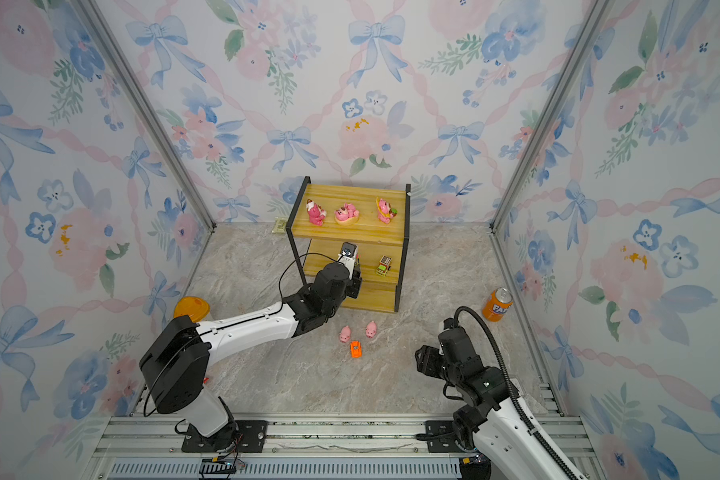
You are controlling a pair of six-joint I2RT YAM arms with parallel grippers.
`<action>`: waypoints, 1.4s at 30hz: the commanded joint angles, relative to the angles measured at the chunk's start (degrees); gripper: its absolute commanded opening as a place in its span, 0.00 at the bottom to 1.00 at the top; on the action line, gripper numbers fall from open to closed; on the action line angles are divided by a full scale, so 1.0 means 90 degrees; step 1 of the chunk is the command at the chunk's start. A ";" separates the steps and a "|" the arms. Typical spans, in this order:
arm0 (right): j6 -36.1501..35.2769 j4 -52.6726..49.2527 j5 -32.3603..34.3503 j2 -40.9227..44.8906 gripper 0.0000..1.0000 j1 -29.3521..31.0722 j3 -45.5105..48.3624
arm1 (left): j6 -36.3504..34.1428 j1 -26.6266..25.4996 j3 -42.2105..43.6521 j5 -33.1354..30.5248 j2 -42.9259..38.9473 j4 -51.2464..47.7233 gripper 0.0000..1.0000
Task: Place and organize the plastic toys onto the shelf
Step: 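Lower the pink-roofed car onto the middle shelf and open the left gripper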
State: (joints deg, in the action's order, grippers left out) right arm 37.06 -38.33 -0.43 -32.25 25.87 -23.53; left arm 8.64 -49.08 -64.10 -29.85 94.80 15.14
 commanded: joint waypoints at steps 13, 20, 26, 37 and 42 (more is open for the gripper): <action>0.0007 0.0059 0.0028 0.0009 0.66 -0.0067 0.0095 | 0.0104 0.0051 0.0116 -0.0214 -0.0182 0.0144 0.44; -0.0012 0.0058 0.0008 -0.0020 0.66 -0.0062 0.0090 | 0.0163 0.0045 0.0375 -0.0413 -0.0405 0.0139 0.47; -0.0010 0.0059 -0.0009 -0.0020 0.66 -0.0062 0.0085 | 0.0189 0.0033 0.0490 -0.0582 -0.0481 0.0130 0.48; -0.0023 0.0064 -0.0022 -0.0001 0.66 -0.0062 0.0095 | 0.0337 -0.0210 0.0491 -0.0598 -0.0501 0.0200 0.52; -0.0033 0.0078 -0.0038 0.0009 0.66 -0.0057 0.0098 | 0.0363 -0.0408 0.0364 -0.0839 -0.0236 0.0347 0.56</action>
State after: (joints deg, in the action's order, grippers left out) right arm 37.04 -38.28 -0.47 -32.25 25.87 -23.49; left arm 11.11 -51.94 -60.12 -35.20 91.57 16.69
